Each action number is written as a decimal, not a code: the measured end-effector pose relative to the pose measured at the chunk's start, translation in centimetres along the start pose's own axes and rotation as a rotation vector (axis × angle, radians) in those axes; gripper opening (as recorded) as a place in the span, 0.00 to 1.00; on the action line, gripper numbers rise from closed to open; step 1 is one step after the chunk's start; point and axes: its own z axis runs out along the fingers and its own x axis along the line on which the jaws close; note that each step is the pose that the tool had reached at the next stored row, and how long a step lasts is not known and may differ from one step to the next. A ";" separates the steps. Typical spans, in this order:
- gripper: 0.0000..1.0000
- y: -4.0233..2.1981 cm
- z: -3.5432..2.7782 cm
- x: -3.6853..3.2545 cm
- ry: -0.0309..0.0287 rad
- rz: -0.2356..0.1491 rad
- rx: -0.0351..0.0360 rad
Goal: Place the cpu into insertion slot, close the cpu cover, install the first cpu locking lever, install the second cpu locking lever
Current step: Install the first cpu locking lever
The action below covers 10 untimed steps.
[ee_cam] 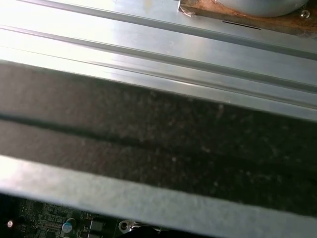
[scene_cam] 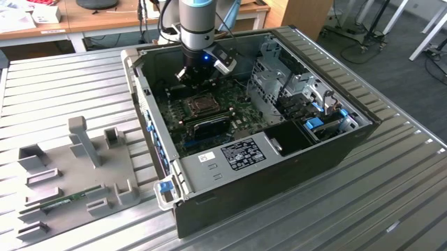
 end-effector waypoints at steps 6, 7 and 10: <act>0.10 -0.02 0.12 0.01 0.0002 0.000 0.0003; 0.10 -0.02 0.12 0.01 0.0002 0.000 0.0003; 0.10 -0.02 0.13 0.01 0.0000 0.000 0.0002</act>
